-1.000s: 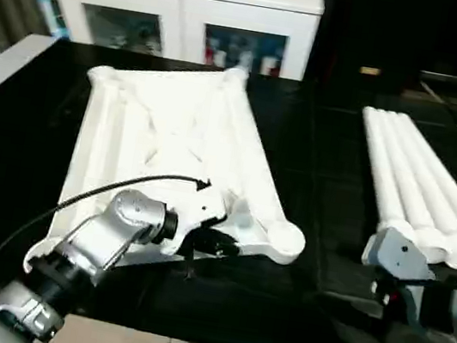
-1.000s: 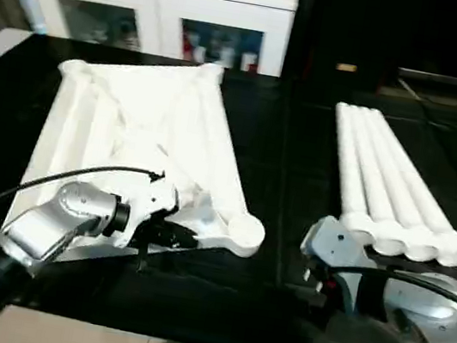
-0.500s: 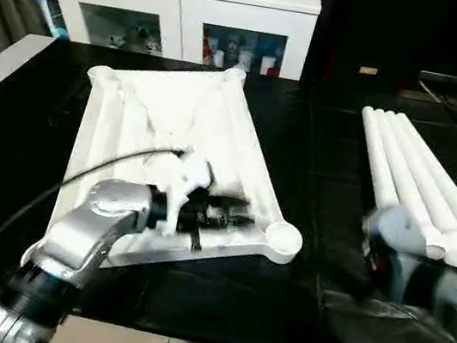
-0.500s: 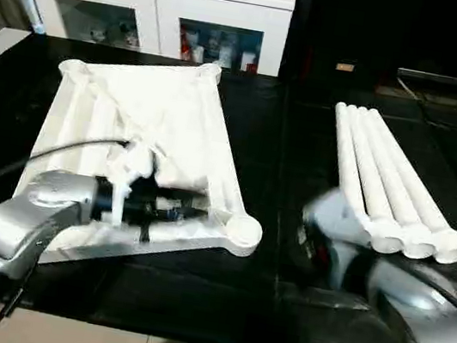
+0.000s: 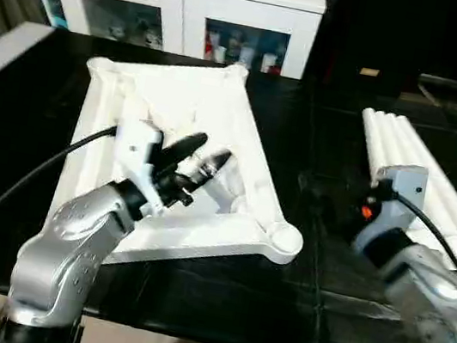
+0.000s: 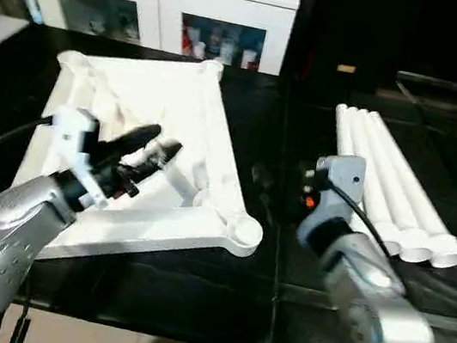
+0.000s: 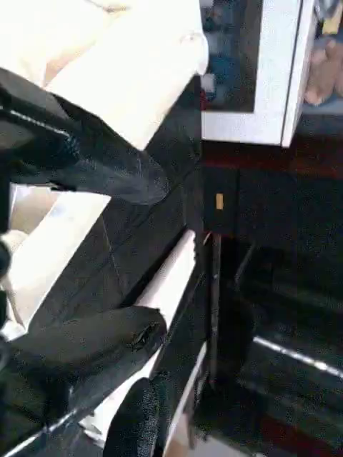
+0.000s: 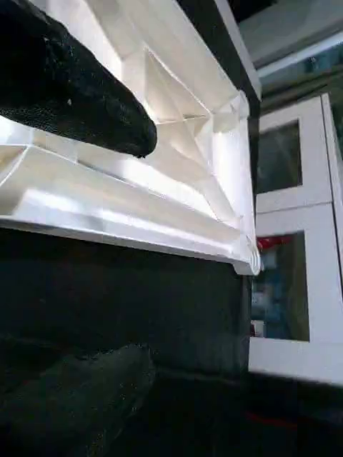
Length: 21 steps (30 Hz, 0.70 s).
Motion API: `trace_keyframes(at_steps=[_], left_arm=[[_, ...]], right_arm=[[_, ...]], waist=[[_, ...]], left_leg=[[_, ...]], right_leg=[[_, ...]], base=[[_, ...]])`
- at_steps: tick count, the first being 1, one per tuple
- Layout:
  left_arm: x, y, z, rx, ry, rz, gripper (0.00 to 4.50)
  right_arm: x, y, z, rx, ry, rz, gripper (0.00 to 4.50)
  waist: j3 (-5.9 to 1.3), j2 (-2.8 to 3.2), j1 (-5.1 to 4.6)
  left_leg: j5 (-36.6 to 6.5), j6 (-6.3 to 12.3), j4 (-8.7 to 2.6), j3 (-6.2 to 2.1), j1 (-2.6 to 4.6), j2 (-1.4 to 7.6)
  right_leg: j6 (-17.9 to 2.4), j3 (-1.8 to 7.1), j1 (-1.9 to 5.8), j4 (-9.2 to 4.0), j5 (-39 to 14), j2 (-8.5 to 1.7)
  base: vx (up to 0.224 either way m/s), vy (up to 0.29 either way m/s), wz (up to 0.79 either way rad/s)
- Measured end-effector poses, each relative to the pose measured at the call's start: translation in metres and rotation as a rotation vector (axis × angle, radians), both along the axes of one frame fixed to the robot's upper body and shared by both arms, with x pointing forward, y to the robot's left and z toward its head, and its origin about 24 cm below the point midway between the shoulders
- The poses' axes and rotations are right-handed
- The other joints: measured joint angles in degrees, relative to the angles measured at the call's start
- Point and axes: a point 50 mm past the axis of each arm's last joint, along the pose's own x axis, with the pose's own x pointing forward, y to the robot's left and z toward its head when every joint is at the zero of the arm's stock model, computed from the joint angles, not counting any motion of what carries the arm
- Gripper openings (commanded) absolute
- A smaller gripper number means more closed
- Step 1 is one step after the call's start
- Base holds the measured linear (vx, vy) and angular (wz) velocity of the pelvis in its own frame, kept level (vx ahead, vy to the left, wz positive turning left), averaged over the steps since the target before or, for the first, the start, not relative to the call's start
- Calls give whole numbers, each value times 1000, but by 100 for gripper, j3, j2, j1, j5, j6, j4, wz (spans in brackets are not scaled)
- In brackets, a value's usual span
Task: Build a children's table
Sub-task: Move table base
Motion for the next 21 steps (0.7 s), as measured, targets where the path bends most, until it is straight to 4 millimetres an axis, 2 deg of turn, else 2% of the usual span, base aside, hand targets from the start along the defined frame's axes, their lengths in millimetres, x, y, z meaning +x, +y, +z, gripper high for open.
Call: trace_keyframes(at_steps=[1, 2, 4, 5, 8, 12, 15, 17, 21], left_arm=[[-2, 1, -1, -3, 8, 18, 307], [-3, 2, -2, -6, 16, 35, 329], [-4, 2, -1, -12, 21, 55, 329], [-4, 2, 0, -13, 19, 63, 358], [-4, 5, 3, -8, 8, 100, 359], [-1, 10, 3, -14, 19, 183, 400], [0, 13, 3, 2, 21, 227, 428], [1, 16, 2, 8, 27, 259, 446], [3, 20, 0, 6, 45, 314, 449]], right_arm=[[1, 0, 2, -2, -3, -10, 450], [2, 1, 2, 1, 1, -20, 450], [2, 2, 0, 14, 36, -33, 450], [2, 3, 0, 20, 40, -34, 450], [3, 2, 2, 15, 10, -47, 450], [3, 2, 9, 59, -55, -94, 450], [6, -4, 17, 3, -137, -190, 450], [6, -4, 16, -6, -118, -185, 450], [5, -1, 11, -84, -89, -151, 450]], waist=[[-4, -14, -2], [-5, -25, -2], [-5, -52, 2], [-4, -55, 8], [-4, -56, 7], [-4, -56, -4], [-3, -55, -6], [-3, -57, -8], [-1, -58, -7]], left_leg=[[-1, 0, 0, 3, 9, 0], [-1, -1, 0, 4, 9, 0], [-1, -1, 0, 4, 13, 2], [-1, -1, 0, 4, 14, 2], [-8, -14, 0, 7, 13, 2], [-15, -33, 0, 9, 15, 4], [-5, -51, 0, 10, 15, 4], [-5, -51, 0, 10, 16, 5], [-5, -52, 0, 9, 14, 5]], right_leg=[[1, 2, 0, -3, 0, -1], [1, 2, 0, -4, 0, -1], [1, 2, 0, -4, 0, 1], [1, 1, -1, -4, 1, 1], [6, 3, -1, -5, 3, 0], [16, 4, -1, -3, 9, 1], [23, 6, -5, -3, 14, 1], [24, 6, -3, -3, 15, 2], [28, 6, -6, -4, 17, 2]], base=[[0, 0, 0], [0, 0, 0], [0, 0, 0], [0, 0, 0], [0, 0, 0], [0, 0, 0], [0, 0, 0], [0, 0, 0], [0, 0, 0]])
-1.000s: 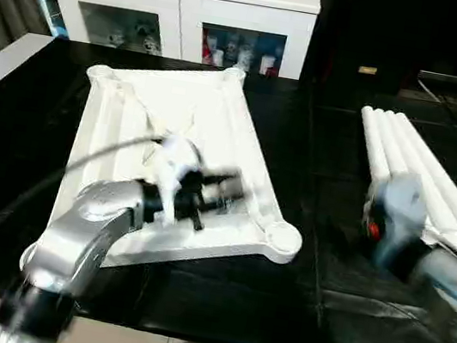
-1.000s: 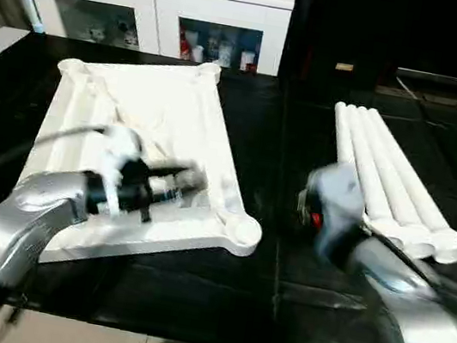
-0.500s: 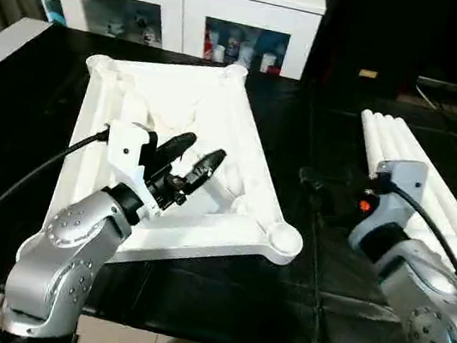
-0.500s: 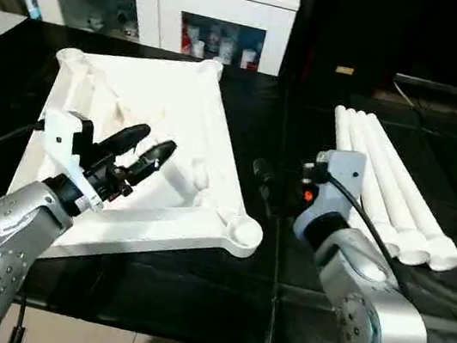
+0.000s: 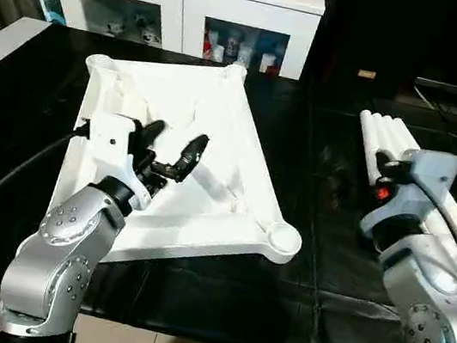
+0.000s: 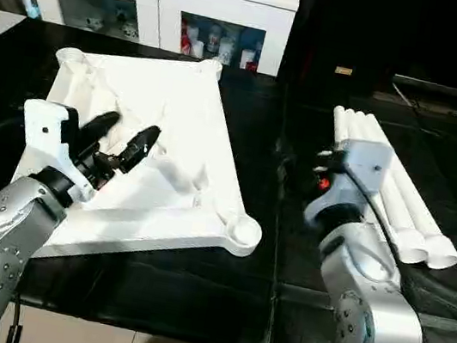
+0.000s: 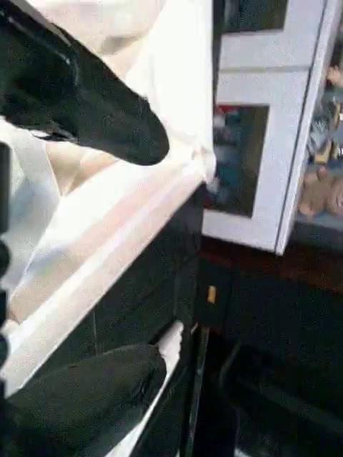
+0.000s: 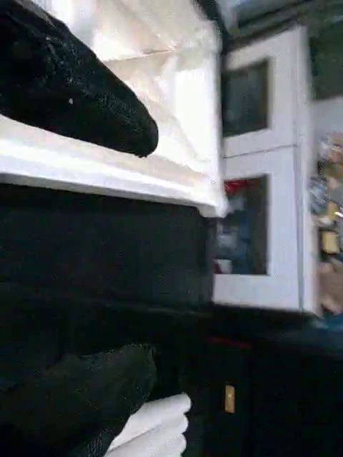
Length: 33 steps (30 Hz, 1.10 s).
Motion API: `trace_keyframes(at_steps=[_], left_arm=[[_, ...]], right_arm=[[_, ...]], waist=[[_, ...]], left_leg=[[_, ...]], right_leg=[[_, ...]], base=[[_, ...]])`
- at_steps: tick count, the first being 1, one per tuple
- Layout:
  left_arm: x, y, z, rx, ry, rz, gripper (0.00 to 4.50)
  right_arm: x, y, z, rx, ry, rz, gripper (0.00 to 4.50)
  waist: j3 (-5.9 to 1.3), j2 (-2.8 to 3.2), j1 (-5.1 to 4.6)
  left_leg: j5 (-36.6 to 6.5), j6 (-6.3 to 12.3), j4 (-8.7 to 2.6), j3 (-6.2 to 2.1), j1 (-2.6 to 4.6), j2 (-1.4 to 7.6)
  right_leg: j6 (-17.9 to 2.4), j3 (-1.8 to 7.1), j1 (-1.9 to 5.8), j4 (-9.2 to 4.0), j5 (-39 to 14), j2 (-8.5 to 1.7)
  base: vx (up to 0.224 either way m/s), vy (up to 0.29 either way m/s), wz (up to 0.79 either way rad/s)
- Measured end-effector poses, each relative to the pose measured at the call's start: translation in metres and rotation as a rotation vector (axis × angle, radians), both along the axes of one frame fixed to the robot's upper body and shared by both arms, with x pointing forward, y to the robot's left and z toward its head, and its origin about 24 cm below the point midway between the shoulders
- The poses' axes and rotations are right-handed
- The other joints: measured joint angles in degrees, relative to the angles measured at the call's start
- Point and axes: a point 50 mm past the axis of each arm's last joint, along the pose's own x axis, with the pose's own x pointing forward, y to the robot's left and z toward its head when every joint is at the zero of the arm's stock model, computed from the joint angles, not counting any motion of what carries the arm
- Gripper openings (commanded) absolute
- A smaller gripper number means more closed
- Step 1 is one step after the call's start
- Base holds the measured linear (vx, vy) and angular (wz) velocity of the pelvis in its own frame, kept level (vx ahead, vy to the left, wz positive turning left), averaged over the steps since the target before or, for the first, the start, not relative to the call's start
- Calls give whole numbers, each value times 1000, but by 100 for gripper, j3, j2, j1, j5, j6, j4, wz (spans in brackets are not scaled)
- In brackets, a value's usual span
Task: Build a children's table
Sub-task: Move table base, then move to table
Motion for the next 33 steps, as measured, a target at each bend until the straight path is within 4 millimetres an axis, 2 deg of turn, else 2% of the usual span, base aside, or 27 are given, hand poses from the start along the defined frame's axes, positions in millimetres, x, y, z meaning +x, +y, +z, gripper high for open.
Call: trace_keyframes(at_steps=[6, 12, 20, 24, 27, 29, 30, 31, 32, 33], left_arm=[[1, 4, -1, 26, 9, 50, 449], [1, 5, -1, 40, 10, 66, 449], [1, 3, -2, 61, 12, 66, 449], [2, 3, -2, 62, 12, 67, 449], [2, 5, -2, 70, 12, 78, 449], [2, 6, -2, 73, 13, 84, 449], [2, 6, -2, 73, 13, 84, 449], [2, 6, -2, 71, 13, 83, 449], [2, 5, -2, 71, 12, 79, 449], [2, 2, -2, 67, 12, 71, 449]], right_arm=[[0, -4, -9, -82, 35, -25, 450], [0, -4, -10, -124, 37, -19, 450], [0, 2, -9, -133, 33, 11, 450], [1, 8, -3, -66, -4, 5, 450], [2, 6, -2, -92, -9, -7, 450], [2, 2, -1, -136, -18, -31, 450], [2, 0, -1, -148, -19, -39, 450], [2, -1, -1, -144, -17, -48, 450], [2, -3, -2, -138, -12, -55, 450], [2, -4, -3, -133, -6, -61, 450]], waist=[[8, -12, 1], [9, -14, 0], [13, -17, -4], [16, -9, -36], [33, 22, -111], [31, 20, -155], [28, 14, -159], [24, -8, -164], [27, -12, -140], [29, -13, -121]], left_leg=[[-1, 0, 0, 0, -3, 0], [-1, 1, 0, 0, -4, 0], [-1, 1, 0, 0, -10, 0], [0, -7, -2, -9, -16, 13], [11, -21, -8, -79, -21, 79], [52, -23, -8, -81, -21, 164], [65, -34, -16, -81, -21, 188], [91, 11, -27, -52, -33, 199], [45, 292, 67, -50, -105, 173], [-72, 586, 291, -68, -189, 154]], right_leg=[[0, 1, -1, -4, 0, 0], [0, 1, -3, -3, 0, 0], [0, 1, -10, -4, 0, 0], [-1, -8, -17, -5, 2, 15], [-46, -149, 23, -23, -3, 26], [-140, -269, 15, 47, -57, 26], [-190, -296, -7, 96, -88, 34], [-251, -308, -23, 102, -105, 70], [-286, -306, -28, 68, -86, 107], [-319, -318, -16, 31, -67, 133]], base=[[0, 0, 0], [0, 0, 0], [0, 0, 0], [0, 0, 0], [2, -21, 4], [9, -100, 11], [7, -117, 6], [6, -120, 2], [6, -120, 2], [2, -120, -3]])
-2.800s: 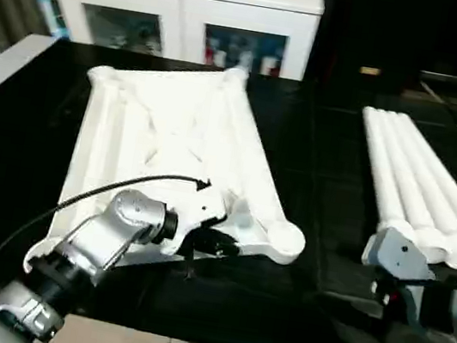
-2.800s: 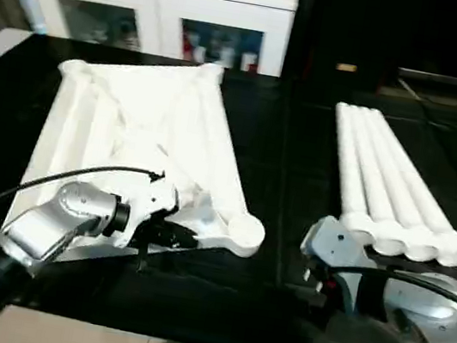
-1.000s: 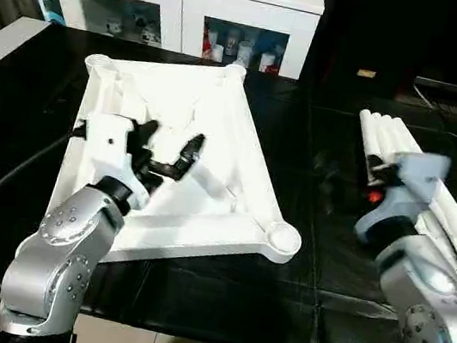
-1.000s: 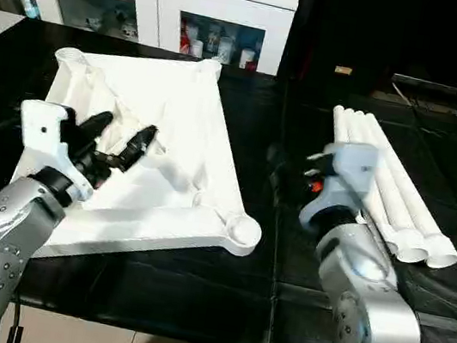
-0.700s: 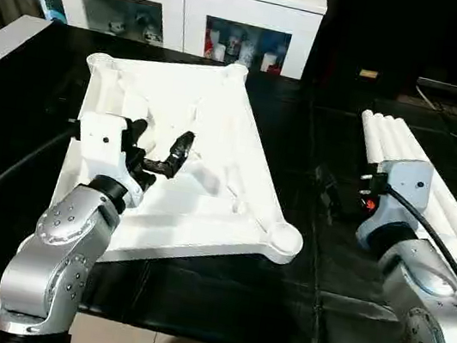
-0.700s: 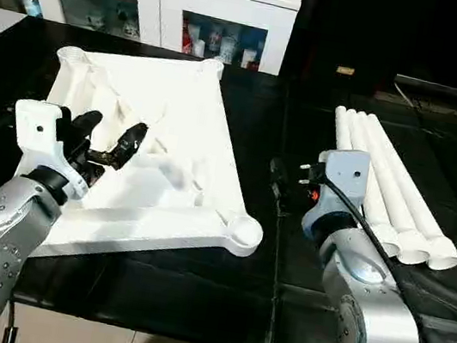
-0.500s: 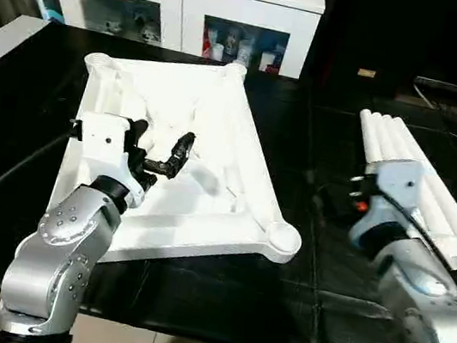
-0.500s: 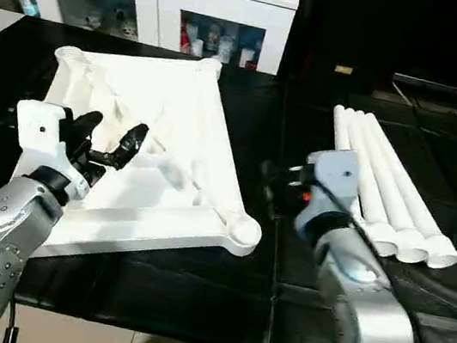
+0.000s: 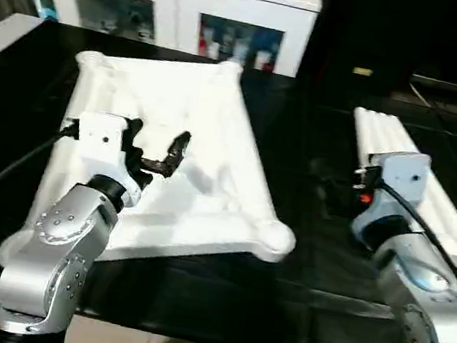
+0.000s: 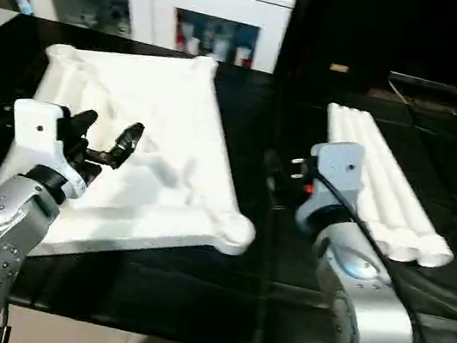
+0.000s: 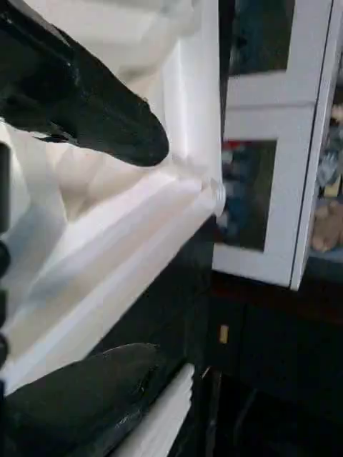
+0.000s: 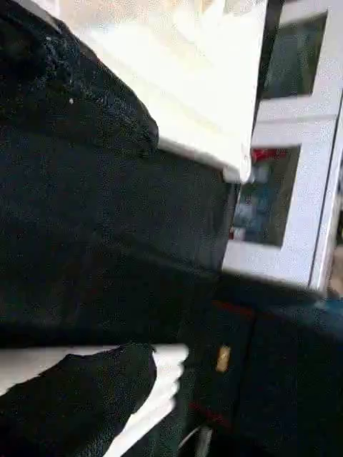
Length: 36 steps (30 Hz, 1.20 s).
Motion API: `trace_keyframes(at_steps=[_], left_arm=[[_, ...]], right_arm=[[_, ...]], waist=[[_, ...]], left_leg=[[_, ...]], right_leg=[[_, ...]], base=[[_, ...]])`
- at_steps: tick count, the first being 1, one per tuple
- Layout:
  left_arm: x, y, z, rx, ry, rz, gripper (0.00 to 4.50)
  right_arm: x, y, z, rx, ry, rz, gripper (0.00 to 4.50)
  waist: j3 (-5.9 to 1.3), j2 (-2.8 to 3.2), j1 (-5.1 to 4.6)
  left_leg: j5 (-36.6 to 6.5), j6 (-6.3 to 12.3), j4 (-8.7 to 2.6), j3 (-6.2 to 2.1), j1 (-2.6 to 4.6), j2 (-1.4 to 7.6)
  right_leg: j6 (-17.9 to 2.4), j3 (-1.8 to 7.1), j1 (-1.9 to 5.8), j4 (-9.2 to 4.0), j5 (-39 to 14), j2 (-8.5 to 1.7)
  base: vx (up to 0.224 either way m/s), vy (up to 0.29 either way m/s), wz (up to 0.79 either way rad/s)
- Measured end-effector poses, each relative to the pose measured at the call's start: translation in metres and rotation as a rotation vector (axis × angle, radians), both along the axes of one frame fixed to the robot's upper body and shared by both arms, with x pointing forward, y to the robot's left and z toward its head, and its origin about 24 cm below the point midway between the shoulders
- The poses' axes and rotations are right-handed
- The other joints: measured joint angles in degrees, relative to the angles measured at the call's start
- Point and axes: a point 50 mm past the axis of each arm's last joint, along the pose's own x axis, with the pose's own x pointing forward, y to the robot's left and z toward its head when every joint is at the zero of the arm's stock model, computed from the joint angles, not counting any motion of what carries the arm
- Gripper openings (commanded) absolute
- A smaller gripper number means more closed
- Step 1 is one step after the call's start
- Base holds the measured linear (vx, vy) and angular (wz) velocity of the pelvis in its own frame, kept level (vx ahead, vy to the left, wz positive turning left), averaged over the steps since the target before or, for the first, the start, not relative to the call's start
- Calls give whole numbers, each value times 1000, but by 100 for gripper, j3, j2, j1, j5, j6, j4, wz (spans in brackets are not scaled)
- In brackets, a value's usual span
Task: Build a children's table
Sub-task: Move to table
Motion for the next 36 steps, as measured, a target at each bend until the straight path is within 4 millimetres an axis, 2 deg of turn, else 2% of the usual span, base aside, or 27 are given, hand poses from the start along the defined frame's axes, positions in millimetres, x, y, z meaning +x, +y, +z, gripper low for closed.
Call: trace_keyframes(at_steps=[1, 2, 3, 4, 5, 6, 7, 8, 9, 10, 11, 13, 17, 19, 22, 23, 25, 26, 27, 28, 29, 30, 31, 32, 33, 34, 36], left_arm=[[0, -3, 0, -2, 1, -9, 449], [0, -3, 0, -2, 0, -11, 449], [1, -3, 1, 1, -4, -11, 449], [1, 1, 1, 10, -3, -1, 449], [1, 3, 0, 11, 2, 9, 449], [2, 6, -1, 8, 8, 20, 449], [2, 9, -1, 10, 12, 34, 449], [2, 10, -1, 13, 9, 38, 449], [3, 11, 0, 21, 5, 42, 449], [4, 10, -2, 26, 15, 41, 449], [4, 5, -3, 29, 19, 26, 449], [5, 2, -2, 33, 15, 10, 449], [6, 2, 2, 40, 1, 13, 449], [7, 3, 2, 44, 3, 14, 449], [8, 6, 1, 52, 6, 21, 449], [8, 6, 2, 52, 4, 22, 449], [8, 8, 2, 53, -1, 26, 449], [9, 7, 3, 52, -2, 24, 449], [9, 6, 2, 51, -2, 23, 449], [9, 4, 2, 50, -2, 16, 449], [9, 4, 3, 51, -2, 13, 449], [9, 4, 3, 52, -4, 13, 449], [10, 5, 4, 55, -4, 19, 449], [11, 7, 3, 58, 1, 24, 449], [11, 8, 2, 66, 6, 29, 449], [12, 9, 1, 71, 11, 35, 449], [12, 10, 1, 78, 13, 39, 449]], right_arm=[[0, -3, 0, 1, 4, -16, 450], [0, -5, 0, 0, 3, -27, 450], [1, -7, 1, 6, 3, -39, 450], [1, -5, 0, 27, 5, -50, 450], [2, -1, 1, 38, 5, -45, 450], [3, 2, 2, 35, 8, -45, 450], [5, 1, 4, 36, 10, -56, 450], [5, 1, 4, 38, 10, -63, 450], [6, 1, 5, 41, 11, -64, 450], [5, 0, 1, 44, 26, -60, 450], [5, -1, -1, 46, 37, -60, 450], [6, -3, -2, 41, 36, -56, 450], [6, -1, -1, 24, 34, -31, 450], [6, 1, -2, 33, 36, -22, 450], [6, 4, -3, 41, 44, -12, 450], [6, 4, -3, 43, 45, -12, 450], [6, 5, -4, 52, 45, -15, 450], [6, 5, -4, 51, 45, -22, 450], [6, 4, -4, 53, 45, -29, 450], [6, 0, -3, 53, 42, -48, 450], [6, -1, -3, 55, 42, -54, 450], [6, -1, -4, 57, 43, -55, 450], [6, 0, -3, 60, 41, -50, 450], [6, 3, -4, 68, 45, -42, 450], [6, 6, -5, 76, 50, -35, 450], [6, 6, -6, 78, 59, -33, 450], [6, 6, -6, 79, 64, -33, 450]], waist=[[-1, 1, 4], [-23, 43, -7], [-42, 129, -21], [-38, 173, -54], [-46, 157, -61], [-50, 150, -70], [-66, 122, -49], [-99, 60, -12], [-101, 24, 47], [-88, -4, 127], [-82, -14, 154], [-79, -5, 202], [-65, 33, 210], [-61, 33, 203], [-63, 33, 204], [-68, 24, 216], [-73, 11, 343], [-73, 12, 395], [-73, 13, 421], [-67, 4, 453], [-97, 70, 403], [-103, 70, 299], [-100, 56, 166], [-94, 63, 94], [-90, 69, 54], [-91, 64, 37], [-93, 49, 36]], left_leg=[[-47, 77, 197, -2, -63, -87], [-44, 74, 158, -17, -91, -165], [-86, -95, 8, -92, -96, -155], [0, -479, -63, -195, -64, 4], [12, -498, -61, -202, -83, 22], [32, -525, -48, -221, -94, 27], [57, -560, -40, -233, -111, 23], [68, -569, -14, -216, -154, 2], [77, -566, 29, -198, -207, 20], [148, -309, -47, -176, -252, 12], [201, -229, -181, -164, -201, 16], [334, -489, -422, -173, -75, 38], [429, -1026, -476, -163, 15, 165], [436, -1038, -441, -151, 8, 178], [438, -1015, -433, -112, -8, 179], [430, -1003, -420, -47, 3, 192], [351, -902, -339, 183, 47, 198], [287, -847, -267, 209, 36, 166], [228, -773, -171, 184, 8, 110], [78, -678, -31, 33, -25, -27], [29, -596, 49, -97, -92, -123], [11, -525, 62, -94, -99, -177], [22, -397, 45, -62, -106, -247], [16, -342, 43, -49, -108, -269], [17, -304, 35, -47, -107, -296], [7, -305, 26, -44, -108, -327], [25, -284, 0, -4, -104, -358]], right_leg=[[-44, -18, 31, -61, 29, 52], [-50, -86, 36, -103, 52, 110], [-53, -173, 44, -166, 86, 209], [17, -296, 24, -165, 76, 224], [137, -253, -97, 174, -65, 147], [207, -118, -218, 619, -172, 21], [216, 136, -254, 770, -188, -183], [293, 325, -229, 500, -250, -359], [634, 340, -232, 416, -246, -414], [567, 339, -251, 410, -214, -370], [526, 334, -250, 371, -177, -349], [494, 345, -240, 315, -120, -276], [480, 344, -207, 318, -86, -184], [494, 350, -204, 286, -74, -182], [518, 373, -168, 128, 69, -193], [532, 423, -180, 117, 85, -182], [614, 772, -250, 128, 134, -102], [670, 938, -265, 121, 151, -63], [723, 1104, -266, 115, 163, -18], [828, 1297, -257, 94, 197, -2], [863, 1295, -234, 36, 236, -38], [857, 1259, -220, -40, 270, -83], [554, 1105, -268, -73, 252, -202], [347, 938, -243, -65, 219, -276], [247, 773, -212, -70, 203, -342], [196, 671, -150, -123, 228, -384], [207, 646, -101, -193, 256, -452]], base=[[-9, -113, -4], [-9, -113, -4], [-3, -91, 1], [12, -86, -3], [12, -86, -3], [-3, -98, -3], [-43, -114, 3], [-43, -114, 3], [-55, -154, -10], [-66, -202, -6], [-66, -202, -6], [-81, -163, -10], [-75, -58, -9], [-29, 11, -1], [-21, 43, -1], [-27, 76, -12], [-9, 124, -48], [7, 119, -50], [10, 184, -56], [19, 242, -52], [19, 242, -52], [32, 249, -13], [1, 242, 10], [1, 242, 10], [-29, 213, 8], [-33, 157, 9], [-36, 129, 7]])
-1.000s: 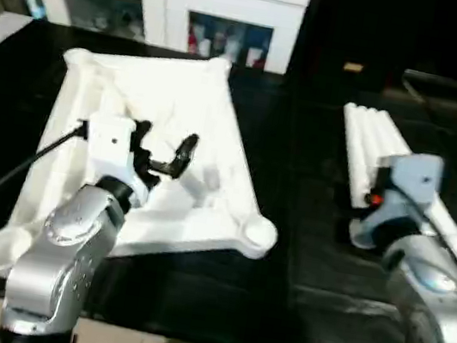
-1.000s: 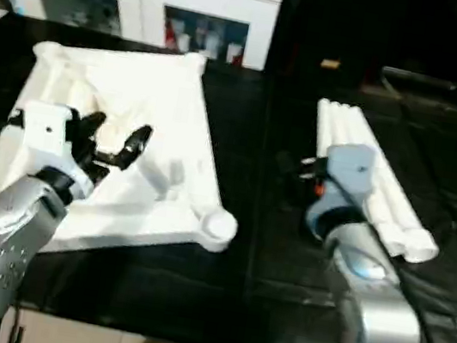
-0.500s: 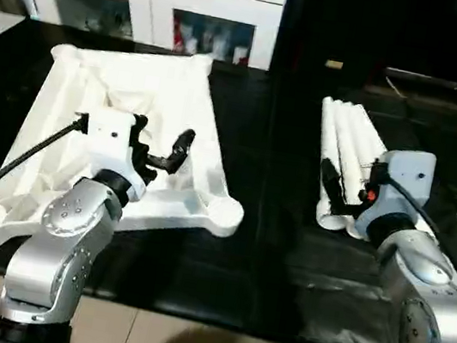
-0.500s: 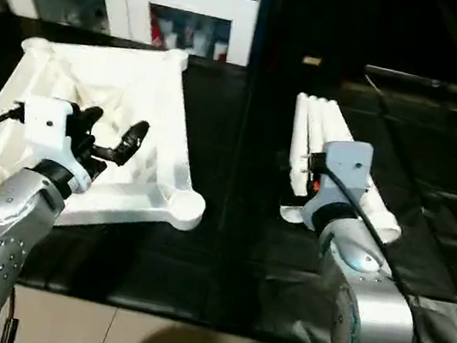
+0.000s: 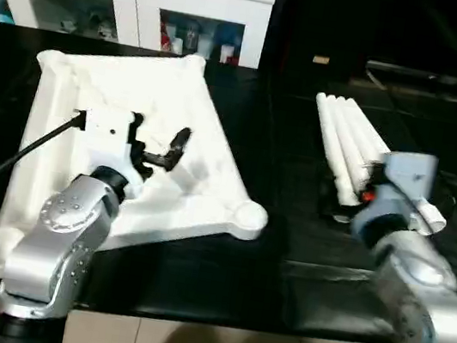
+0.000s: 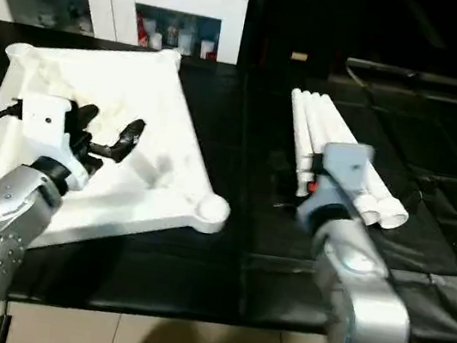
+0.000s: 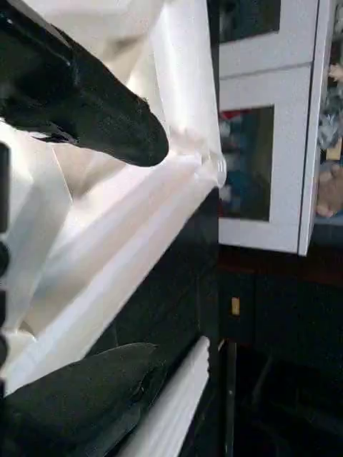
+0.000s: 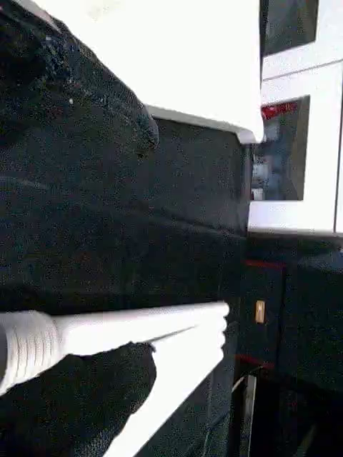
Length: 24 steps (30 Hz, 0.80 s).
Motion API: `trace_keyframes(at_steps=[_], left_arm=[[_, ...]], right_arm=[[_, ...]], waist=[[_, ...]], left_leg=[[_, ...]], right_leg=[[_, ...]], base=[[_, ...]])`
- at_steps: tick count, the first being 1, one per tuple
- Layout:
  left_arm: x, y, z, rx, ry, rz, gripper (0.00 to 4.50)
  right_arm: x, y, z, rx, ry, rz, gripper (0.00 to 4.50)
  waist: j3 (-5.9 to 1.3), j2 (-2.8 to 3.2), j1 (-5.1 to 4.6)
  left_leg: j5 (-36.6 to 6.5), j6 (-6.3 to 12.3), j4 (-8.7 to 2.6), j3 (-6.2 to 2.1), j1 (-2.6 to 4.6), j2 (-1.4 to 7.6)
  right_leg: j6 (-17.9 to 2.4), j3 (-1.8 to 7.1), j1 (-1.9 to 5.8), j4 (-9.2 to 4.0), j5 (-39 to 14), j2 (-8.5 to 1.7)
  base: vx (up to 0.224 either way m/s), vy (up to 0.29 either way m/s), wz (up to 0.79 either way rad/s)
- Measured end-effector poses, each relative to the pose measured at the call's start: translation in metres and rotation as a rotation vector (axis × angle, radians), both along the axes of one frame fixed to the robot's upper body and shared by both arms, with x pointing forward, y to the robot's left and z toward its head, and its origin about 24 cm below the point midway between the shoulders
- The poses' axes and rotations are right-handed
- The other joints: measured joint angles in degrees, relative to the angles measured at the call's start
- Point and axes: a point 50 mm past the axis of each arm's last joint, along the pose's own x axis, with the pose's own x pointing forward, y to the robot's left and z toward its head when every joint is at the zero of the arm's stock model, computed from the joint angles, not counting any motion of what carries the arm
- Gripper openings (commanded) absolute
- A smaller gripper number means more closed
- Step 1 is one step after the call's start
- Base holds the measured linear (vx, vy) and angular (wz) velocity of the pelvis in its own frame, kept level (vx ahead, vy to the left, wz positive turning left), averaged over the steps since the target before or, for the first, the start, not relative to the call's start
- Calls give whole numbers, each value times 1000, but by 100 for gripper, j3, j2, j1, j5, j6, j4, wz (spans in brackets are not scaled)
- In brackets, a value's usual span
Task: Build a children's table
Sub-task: Move to table
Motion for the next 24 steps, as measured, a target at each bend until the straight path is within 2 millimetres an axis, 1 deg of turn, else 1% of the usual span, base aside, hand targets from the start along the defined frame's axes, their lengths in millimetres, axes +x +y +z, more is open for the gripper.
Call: trace_keyframes(at_steps=[2, 3, 5, 7, 8, 9, 10, 12, 13, 14, 15, 16, 17, 18, 19, 20, 21, 22, 24], left_arm=[[0, 0, 0, 1, 1, -2, 449], [0, 0, 0, 1, 1, -3, 449], [0, 0, -1, 3, 1, -5, 449], [-2, 1, -4, 4, 12, -5, 449], [-3, 1, -6, 4, 18, -5, 449], [-3, 1, -6, 4, 20, -6, 449], [-3, 1, -7, 4, 19, -7, 449], [-4, 0, -8, 4, 17, -10, 449], [-5, 0, -9, 4, 18, -13, 449], [-5, -1, -9, 3, 18, -16, 449], [-5, -2, -9, 3, 19, -19, 449], [-6, -3, -10, 3, 23, -23, 449], [-6, -2, -12, 2, 31, -22, 449], [-8, -2, -15, 2, 38, -18, 449], [-8, -1, -15, 3, 41, -15, 449], [-8, -1, -15, 3, 40, -16, 449], [-8, -2, -15, 5, 39, -19, 449], [-7, -4, -12, 11, 25, -25, 449], [-6, -5, -12, 29, 17, -24, 449]], right_arm=[[0, 0, 0, 0, 2, 2, 450], [0, 0, 0, 1, 2, 4, 450], [0, 0, 0, -4, 2, 6, 450], [0, 0, 0, -6, 3, 11, 450], [0, 0, 0, -9, 3, 12, 450], [0, 0, 0, -11, 4, 13, 450], [0, 0, -1, -12, 5, 16, 450], [0, 1, -1, -12, 6, 27, 450], [0, 2, -1, -12, 7, 31, 450], [0, 2, -1, -12, 7, 32, 450], [0, 2, -1, -12, 7, 33, 450], [0, 2, -2, -11, 9, 34, 450], [1, 3, -3, -9, 16, 38, 450], [1, 3, -4, -8, 17, 43, 450], [2, 4, -6, -7, 24, 47, 450], [2, 4, -8, -7, 33, 47, 450], [3, 3, -9, -8, 37, 48, 450], [4, 0, -10, -18, 42, 46, 450], [7, -4, -12, -38, 54, 65, 450]], waist=[[-2, -11, -11], [-3, -18, -23], [-3, -18, -43], [-2, -17, -66], [-1, -20, -80], [1, -21, -91], [9, -9, -115], [27, 23, -161], [30, 46, -220], [29, 45, -247], [27, 43, -269], [23, 52, -304], [22, 25, -319], [28, 26, -286], [27, 16, -248], [24, 13, -236], [19, -40, -218], [-17, -5, -260], [-25, 0, -244]], left_leg=[[11, -4, -10, 21, 11, -17], [13, -7, -11, 27, 14, -27], [17, -15, -19, 29, 14, -30], [23, -26, -60, 22, 39, -25], [27, -33, -100, 22, 72, -24], [31, -41, -140, 23, 114, -21], [32, -50, -175, 22, 180, -3], [8, -98, -210, 18, 288, 61], [-12, -131, -227, 2, 332, 105], [-17, -150, -241, 4, 355, 130], [-26, -172, -252, 2, 364, 147], [-30, -202, -270, 14, 402, 170], [-49, -255, -314, 155, 501, 227], [-73, -291, -336, 259, 593, 272], [-123, -355, -340, 345, 695, 307], [-173, -397, -345, 384, 759, 340], [-212, -423, -345, 329, 692, 343], [-225, -429, -347, 238, 661, 325], [-268, -337, -315, 74, 595, 323]], right_leg=[[147, -4, 38, -65, 51, -50], [222, -10, 40, -60, 35, -75], [407, -2, 39, -62, 2, -85], [505, -12, 41, -61, -38, -87], [560, -19, 54, -64, -73, -88], [570, -29, 61, -69, -80, -88], [570, -74, 92, -86, -84, -90], [569, -178, 206, -143, -96, -89], [565, -266, 261, -171, -130, -89], [563, -299, 276, -174, -136, -92], [562, -301, 317, -174, -136, -91], [552, -293, 313, -173, -129, -77], [491, -235, 276, -144, -110, -27], [464, -194, 275, -111, -107, -15], [416, -135, 250, -49, -107, 16], [374, -120, 246, -36, -81, 38], [380, -149, 279, -40, -76, 30], [401, -159, 289, -63, -90, 74], [368, -180, 289, -69, -147, 159]], base=[[0, 0, 0], [0, 0, 0], [0, 0, 0], [0, 0, 0], [0, 0, 0], [2, -58, -4], [20, -90, -4], [32, -61, -3], [68, -53, -7], [68, -53, -7], [92, -49, -6], [85, -67, -16], [85, -67, -16], [95, -67, -52], [139, -45, -73], [139, -45, -73], [161, -26, -44], [155, -34, -9], [145, -45, -3]])
